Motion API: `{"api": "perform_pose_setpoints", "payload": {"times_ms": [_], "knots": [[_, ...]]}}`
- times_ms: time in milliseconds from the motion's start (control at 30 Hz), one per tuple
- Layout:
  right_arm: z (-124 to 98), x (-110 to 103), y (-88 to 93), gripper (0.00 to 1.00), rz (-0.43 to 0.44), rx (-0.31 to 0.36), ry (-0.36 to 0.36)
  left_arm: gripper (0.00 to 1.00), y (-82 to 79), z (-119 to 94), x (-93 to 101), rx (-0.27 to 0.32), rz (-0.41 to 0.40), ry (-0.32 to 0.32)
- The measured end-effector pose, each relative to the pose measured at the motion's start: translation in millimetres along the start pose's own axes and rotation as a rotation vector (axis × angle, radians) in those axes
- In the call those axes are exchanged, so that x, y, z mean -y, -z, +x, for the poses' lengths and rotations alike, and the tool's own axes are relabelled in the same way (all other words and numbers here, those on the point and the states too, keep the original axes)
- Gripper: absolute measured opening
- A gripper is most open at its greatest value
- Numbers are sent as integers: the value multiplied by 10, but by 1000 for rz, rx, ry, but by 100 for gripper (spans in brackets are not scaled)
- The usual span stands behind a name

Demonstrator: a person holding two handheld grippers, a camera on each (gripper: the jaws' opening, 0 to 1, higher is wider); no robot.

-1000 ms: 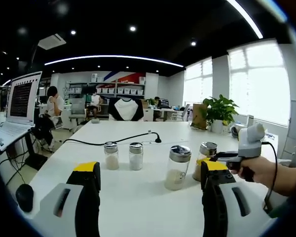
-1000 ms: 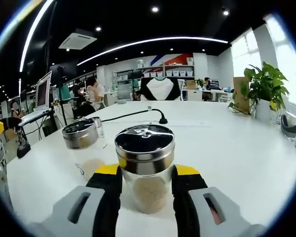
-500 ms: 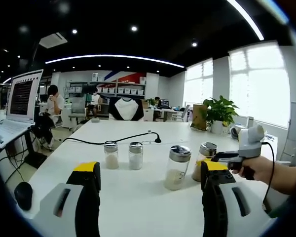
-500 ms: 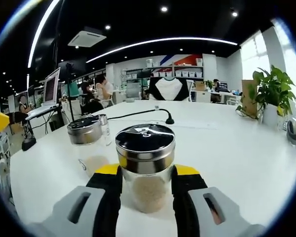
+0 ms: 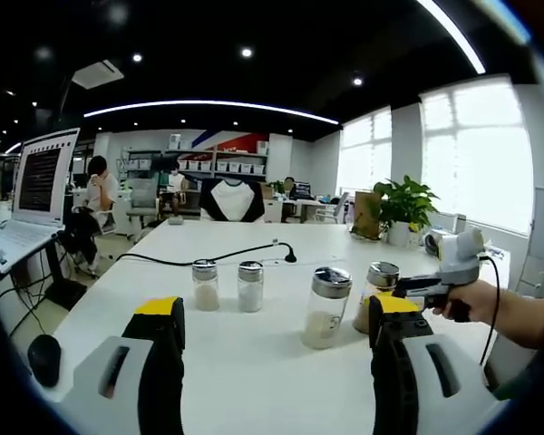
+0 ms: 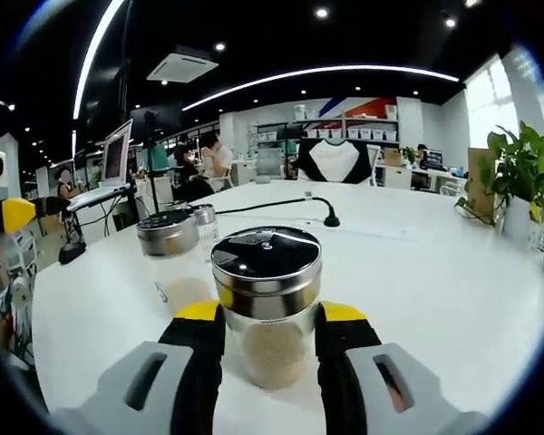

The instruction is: Rotate the seasoning bottle until the label or dispensing opening points toward the visible target arrow and the bottle remains upright within the marked orientation range

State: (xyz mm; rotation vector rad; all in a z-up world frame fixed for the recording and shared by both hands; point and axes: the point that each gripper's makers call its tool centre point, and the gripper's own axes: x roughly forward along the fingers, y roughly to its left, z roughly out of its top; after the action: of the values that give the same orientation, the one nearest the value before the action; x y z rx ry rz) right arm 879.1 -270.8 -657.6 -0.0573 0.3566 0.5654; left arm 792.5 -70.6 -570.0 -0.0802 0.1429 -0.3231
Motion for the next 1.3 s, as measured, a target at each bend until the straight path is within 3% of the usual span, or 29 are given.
{"api": "perform_pose_setpoints", "payload": {"times_ms": [1300], "knots": [[-1,-88,62,38,-115,-121,-358,88,-4,-20,18,-4,21,7]]}}
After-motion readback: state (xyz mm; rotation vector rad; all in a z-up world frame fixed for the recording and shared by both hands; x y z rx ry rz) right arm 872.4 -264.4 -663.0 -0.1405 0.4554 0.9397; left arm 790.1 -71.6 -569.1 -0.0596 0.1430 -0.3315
